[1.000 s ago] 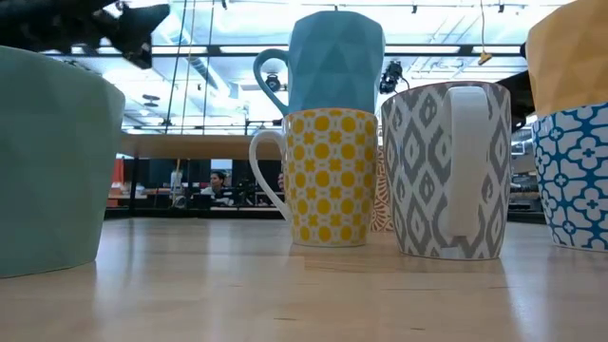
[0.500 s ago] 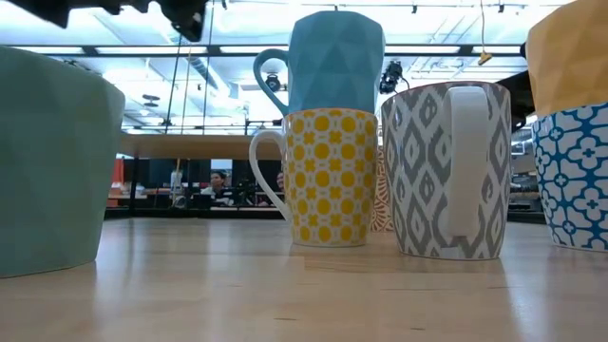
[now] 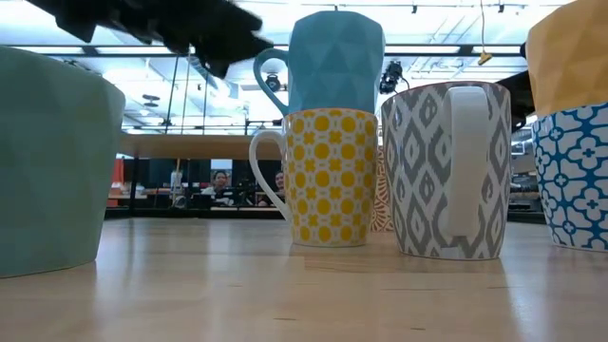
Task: Place coffee mugs
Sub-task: Put the blue mug on the shelf
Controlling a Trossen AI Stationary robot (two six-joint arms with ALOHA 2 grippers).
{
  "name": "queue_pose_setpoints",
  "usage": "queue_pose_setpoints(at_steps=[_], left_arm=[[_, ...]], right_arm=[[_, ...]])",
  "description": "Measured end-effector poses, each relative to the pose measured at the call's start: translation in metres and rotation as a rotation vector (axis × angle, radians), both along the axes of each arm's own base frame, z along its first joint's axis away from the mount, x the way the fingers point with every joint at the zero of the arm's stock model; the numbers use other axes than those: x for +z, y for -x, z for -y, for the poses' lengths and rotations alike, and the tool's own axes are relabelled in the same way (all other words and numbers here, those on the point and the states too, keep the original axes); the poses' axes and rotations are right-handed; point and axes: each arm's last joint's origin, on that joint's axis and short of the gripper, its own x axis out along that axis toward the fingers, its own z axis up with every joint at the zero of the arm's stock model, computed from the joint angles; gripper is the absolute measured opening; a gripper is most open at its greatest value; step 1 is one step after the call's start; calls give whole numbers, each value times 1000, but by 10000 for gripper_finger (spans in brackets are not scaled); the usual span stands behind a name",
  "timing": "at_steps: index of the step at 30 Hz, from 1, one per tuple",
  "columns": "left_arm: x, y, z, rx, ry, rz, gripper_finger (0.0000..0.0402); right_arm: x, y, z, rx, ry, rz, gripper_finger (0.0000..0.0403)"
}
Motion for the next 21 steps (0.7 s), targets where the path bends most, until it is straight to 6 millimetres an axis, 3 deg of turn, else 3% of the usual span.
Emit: queue_pose_setpoints(at_steps=[10,21], left_arm=[[-21,-11,2,26,-20,-49,212],[-23,-14,2,79,0,-37,211]], right_arm=[[0,0,0,0,0,0,119],[0,0,0,0,0,0,119]])
